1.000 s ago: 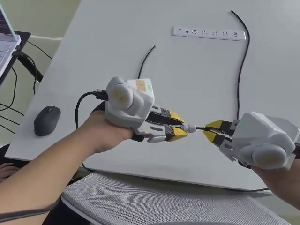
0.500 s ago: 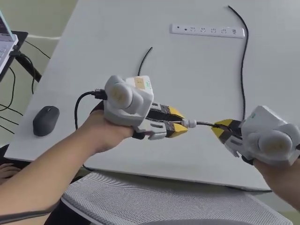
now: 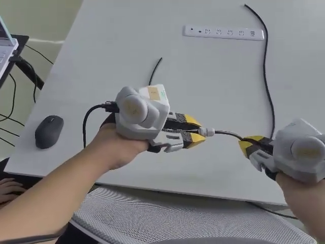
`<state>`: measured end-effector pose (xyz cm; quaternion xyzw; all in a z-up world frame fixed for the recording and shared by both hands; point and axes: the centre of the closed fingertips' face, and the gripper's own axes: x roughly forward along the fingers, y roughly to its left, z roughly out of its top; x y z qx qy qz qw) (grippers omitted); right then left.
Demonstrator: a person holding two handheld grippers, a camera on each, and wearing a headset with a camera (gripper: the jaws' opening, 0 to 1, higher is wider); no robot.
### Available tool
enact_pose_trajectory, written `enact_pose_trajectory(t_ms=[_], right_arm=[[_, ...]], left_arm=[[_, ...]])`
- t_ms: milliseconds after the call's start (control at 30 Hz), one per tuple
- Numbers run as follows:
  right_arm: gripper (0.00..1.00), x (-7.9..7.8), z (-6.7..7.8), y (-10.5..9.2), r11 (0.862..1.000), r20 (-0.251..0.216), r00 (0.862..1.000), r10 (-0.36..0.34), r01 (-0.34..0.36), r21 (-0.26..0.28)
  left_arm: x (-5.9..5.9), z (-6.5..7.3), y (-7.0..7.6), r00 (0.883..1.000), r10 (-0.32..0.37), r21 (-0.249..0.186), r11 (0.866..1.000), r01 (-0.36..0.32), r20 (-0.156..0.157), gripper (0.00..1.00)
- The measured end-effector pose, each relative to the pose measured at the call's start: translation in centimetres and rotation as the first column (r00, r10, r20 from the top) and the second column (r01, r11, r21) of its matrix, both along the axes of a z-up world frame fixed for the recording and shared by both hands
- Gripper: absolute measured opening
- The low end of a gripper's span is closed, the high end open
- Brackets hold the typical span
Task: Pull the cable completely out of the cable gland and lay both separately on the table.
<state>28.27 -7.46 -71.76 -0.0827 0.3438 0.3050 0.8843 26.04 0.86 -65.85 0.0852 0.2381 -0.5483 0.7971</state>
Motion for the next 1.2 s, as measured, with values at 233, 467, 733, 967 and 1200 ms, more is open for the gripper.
enact_pose_trajectory(t_ms=[233,467,733,967,1200], right_arm=[[0.0,-0.3,-0.5,0.0,0.999,-0.03,0.999,-0.033,0.034,0.019],[0.01,-0.5,-0.3,0.2,0.997,0.028,0.998,0.057,-0.056,-0.049],[0.02,-0.1,0.9,0.1,0.973,0.136,0.977,0.167,-0.141,-0.181],[0.1,0.0,2.8,1.0,0.953,0.201,0.95,0.239,-0.19,-0.234],[0.12,-0.8,3.9,3.7,0.895,0.237,0.89,0.389,-0.304,-0.327]], left_arm=[[0.1,-0.2,-0.1,1.0,0.015,0.006,1.0,-0.015,0.004,0.15],[0.2,-0.5,0.1,1.0,0.007,0.025,1.0,-0.007,0.003,0.15],[0.5,0.0,0.3,1.0,0.013,0.015,1.0,-0.014,0.014,0.15],[0.5,-0.1,0.2,1.0,0.008,0.025,1.0,-0.008,0.02,0.15],[0.3,-0.2,-0.1,1.0,-0.003,0.034,0.999,0.002,0.024,0.15]])
